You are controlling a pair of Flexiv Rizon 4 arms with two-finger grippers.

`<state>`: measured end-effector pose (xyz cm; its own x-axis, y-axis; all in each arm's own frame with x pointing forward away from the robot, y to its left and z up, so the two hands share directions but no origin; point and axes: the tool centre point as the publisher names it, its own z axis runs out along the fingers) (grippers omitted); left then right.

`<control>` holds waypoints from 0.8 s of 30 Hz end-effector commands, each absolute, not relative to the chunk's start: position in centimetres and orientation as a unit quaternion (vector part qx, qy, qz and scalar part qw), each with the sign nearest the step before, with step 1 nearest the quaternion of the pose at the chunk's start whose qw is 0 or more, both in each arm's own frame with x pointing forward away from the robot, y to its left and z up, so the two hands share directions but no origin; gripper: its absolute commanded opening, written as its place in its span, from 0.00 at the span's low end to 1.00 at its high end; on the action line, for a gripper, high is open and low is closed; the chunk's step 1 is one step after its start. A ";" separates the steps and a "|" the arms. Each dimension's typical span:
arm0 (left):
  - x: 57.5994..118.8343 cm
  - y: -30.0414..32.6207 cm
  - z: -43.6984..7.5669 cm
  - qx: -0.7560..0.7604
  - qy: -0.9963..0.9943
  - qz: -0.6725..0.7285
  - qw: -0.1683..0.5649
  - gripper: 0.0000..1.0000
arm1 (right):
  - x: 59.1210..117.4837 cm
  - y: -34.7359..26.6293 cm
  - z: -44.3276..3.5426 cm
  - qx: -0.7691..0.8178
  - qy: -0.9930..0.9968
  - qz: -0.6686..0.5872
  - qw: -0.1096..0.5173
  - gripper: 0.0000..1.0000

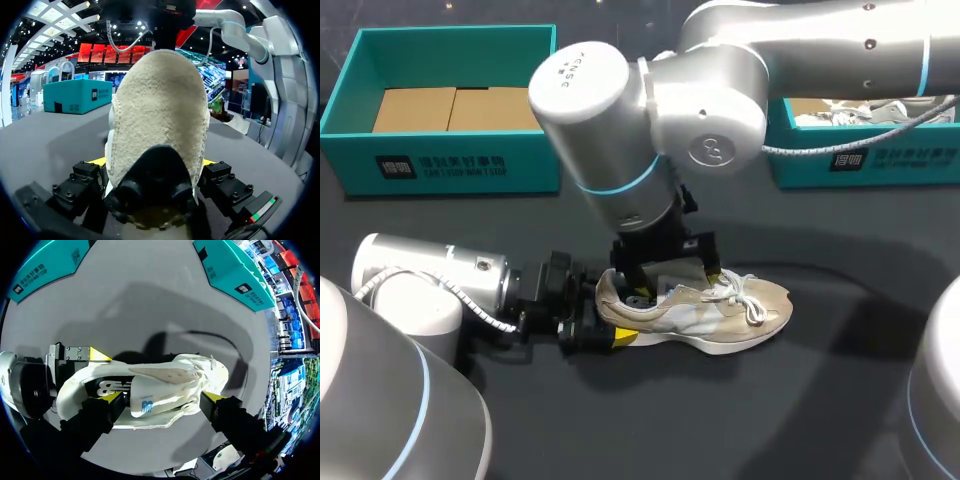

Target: Take the shoe out of the shoebox, open the shoe tongue, remove and reinsert the insole, then place the shoe into the shoebox

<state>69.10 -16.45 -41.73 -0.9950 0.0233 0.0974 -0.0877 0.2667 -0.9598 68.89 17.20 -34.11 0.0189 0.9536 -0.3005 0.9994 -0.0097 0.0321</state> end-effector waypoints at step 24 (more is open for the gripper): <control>69.0 -16.5 -41.8 0.021 -0.795 0.605 0.045 0.00 | 68.2 15.2 -35.3 0.790 0.562 -0.129 0.209 0.85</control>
<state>69.10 -16.46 -41.72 -0.9950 0.0233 0.0973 -0.0876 0.2665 -0.9598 68.65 14.99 -35.41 -0.0296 0.8850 -0.4646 0.9991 0.0400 0.0126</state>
